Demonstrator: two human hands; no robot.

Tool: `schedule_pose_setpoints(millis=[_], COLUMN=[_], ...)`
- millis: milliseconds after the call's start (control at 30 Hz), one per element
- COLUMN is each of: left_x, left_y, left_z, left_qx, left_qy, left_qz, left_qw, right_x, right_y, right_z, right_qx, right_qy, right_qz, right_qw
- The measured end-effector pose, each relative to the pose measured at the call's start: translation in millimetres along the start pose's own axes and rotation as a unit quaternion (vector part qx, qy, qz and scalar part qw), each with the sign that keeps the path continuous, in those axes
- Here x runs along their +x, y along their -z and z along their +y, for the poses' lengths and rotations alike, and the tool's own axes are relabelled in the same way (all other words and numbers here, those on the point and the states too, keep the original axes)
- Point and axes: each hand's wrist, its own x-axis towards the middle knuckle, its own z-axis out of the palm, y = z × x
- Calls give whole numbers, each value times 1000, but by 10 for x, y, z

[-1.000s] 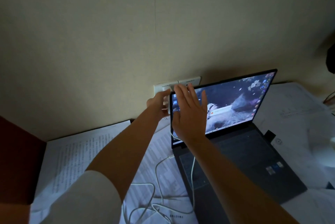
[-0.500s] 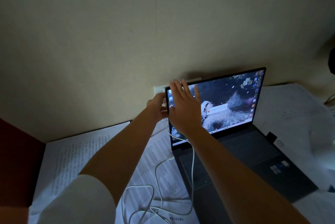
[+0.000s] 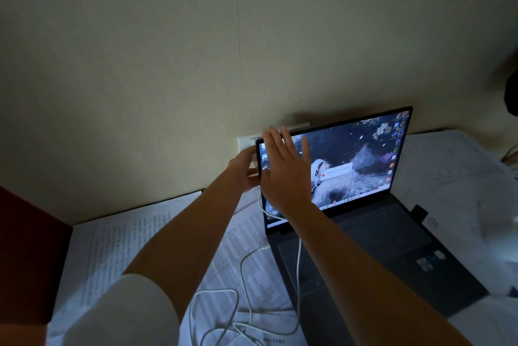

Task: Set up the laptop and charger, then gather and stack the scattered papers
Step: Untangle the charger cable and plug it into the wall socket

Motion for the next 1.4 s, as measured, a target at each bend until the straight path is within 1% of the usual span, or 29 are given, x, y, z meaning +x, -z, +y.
schedule_pose_setpoints(millis=[167, 367, 567, 633, 667, 733, 800, 833, 900, 1033, 1167, 1300, 1333, 1367, 1400], left_x=[-41, -67, -97, -165, -211, -336, -533, -628, -771, -959, -1025, -978, -973, -957, -944], left_y=[-17, -7, 37, 23, 20, 29, 47, 59, 69, 15, 17, 16, -4, -27, -48], left_z=[-4, 13, 6, 0, -9, -31, -54, -64, -98, -195, -316, -314, -303, -294, -289], left_qx=[-17, 0, 21, 43, 58, 83, 89, 95, 111, 165, 227, 240, 236, 228, 217], left_qy=[17, 28, 5, -34, -70, -172, -269, -300, -337, -364, -394, -381, -377, -372, -364], left_qz=[-10, -16, 20, 60, 90, 139, 134, 120, 84, 38, 33, 61, 70, 80, 89], left_qw=[1000, 999, 1000, 997, 992, 972, 950, 941, 931, 916, 890, 891, 893, 896, 901], right_x=[-33, -110, -192, -222, -236, -263, -288, -296, -307, -408, -831, -1643, -1838, -2008, -2162], right_y=[-34, 4, 32, 58, 73, 95, 120, 135, 179, 267, 352, 296, 286, 291, 303], right_z=[22, 27, 33, 29, 25, 21, 16, 14, 15, -11, 52, 192, 210, 213, 205], right_qx=[-22, -18, -12, -12, -12, -9, -9, -11, -8, 30, 83, 162, 159, 158, 162], right_qy=[6, 3, -2, -1, -2, -7, -13, -15, -18, -34, -117, -217, -229, -244, -257], right_qz=[11, 33, 51, 60, 60, 54, 38, 30, 17, 0, -15, -62, -76, -114, -170], right_qw=[1000, 999, 999, 998, 998, 998, 999, 999, 1000, 999, 990, 961, 957, 950, 937])
